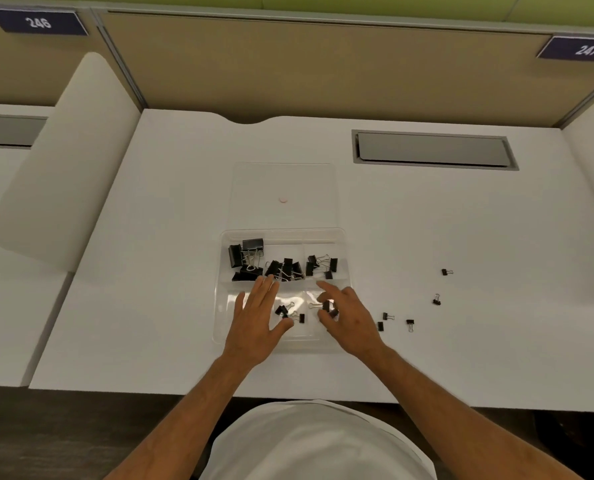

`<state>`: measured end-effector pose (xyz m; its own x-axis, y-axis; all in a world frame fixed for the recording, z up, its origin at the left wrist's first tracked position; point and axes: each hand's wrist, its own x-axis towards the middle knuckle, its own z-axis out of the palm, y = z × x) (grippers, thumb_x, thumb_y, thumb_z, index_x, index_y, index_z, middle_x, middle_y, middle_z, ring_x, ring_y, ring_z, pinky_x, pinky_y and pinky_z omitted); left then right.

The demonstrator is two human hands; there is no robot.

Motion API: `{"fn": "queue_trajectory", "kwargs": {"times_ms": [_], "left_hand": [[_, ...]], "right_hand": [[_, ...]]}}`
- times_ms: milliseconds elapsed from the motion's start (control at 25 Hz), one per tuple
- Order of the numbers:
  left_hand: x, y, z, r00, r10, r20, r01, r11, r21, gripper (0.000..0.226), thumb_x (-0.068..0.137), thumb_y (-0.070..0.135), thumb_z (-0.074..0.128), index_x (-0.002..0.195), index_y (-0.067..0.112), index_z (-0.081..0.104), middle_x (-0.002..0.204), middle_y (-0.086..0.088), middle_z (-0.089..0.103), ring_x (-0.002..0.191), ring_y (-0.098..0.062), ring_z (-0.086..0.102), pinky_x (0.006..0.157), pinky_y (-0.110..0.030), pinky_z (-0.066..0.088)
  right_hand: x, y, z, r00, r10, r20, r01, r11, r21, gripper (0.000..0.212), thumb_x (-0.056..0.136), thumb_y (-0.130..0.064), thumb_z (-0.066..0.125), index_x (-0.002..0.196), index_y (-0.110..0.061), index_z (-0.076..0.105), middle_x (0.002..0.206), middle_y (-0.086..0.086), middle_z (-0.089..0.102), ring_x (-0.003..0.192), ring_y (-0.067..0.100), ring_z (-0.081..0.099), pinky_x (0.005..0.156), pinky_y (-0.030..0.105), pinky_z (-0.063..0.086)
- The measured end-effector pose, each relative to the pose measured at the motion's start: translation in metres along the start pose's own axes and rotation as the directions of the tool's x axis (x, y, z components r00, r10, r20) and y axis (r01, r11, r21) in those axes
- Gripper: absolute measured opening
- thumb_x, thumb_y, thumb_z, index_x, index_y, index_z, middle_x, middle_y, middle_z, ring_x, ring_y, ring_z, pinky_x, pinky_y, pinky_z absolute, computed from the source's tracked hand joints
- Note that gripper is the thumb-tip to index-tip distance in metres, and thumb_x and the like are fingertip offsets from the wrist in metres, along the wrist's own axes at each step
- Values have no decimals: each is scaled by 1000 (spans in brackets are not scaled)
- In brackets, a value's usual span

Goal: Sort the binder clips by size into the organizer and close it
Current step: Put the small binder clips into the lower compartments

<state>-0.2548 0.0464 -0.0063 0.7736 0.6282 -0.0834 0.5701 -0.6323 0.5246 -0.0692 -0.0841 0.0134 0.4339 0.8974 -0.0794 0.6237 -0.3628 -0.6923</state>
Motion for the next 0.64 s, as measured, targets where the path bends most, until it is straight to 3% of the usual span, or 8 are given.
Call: {"fn": "queue_trajectory", "kwargs": {"times_ms": [240, 360, 480, 640], "left_hand": [[14, 54, 17, 996, 82, 30, -82, 997, 14, 74, 91, 60, 46, 153, 26, 23, 162, 8, 14, 148, -5, -3, 121, -47, 1], [18, 82, 31, 994, 112, 3, -112, 994, 19, 65, 90, 51, 56, 146, 26, 36, 157, 6, 30, 148, -9, 8, 120, -50, 6], [21, 108, 46, 986, 169, -13, -168, 984, 51, 61, 88, 49, 58, 141, 25, 43, 151, 6, 40, 148, -13, 15, 120, -49, 8], [23, 144, 64, 986, 167, 27, -169, 983, 78, 53, 89, 42, 61, 137, 24, 47, 142, 8, 48, 147, -14, 18, 119, -49, 5]], "right_hand": [[-38, 43, -35, 979, 147, -140, -141, 989, 46, 33, 93, -18, 62, 123, -30, 61, 98, -14, 60, 85, 4, 55, 73, 11, 45], [-59, 75, -53, 962, 210, -176, -200, 977, 73, 25, 92, -16, 63, 114, -27, 66, 95, -8, 65, 80, 7, 59, 75, 23, 51], [-78, 104, -69, 948, 280, -152, -268, 959, 94, 20, 93, -16, 62, 109, -26, 69, 95, -8, 67, 78, 9, 60, 77, 31, 55], [-94, 132, -92, 949, 311, -57, -307, 949, 65, 19, 94, -17, 59, 109, -26, 68, 104, -8, 69, 82, 9, 62, 83, 31, 54]]}}
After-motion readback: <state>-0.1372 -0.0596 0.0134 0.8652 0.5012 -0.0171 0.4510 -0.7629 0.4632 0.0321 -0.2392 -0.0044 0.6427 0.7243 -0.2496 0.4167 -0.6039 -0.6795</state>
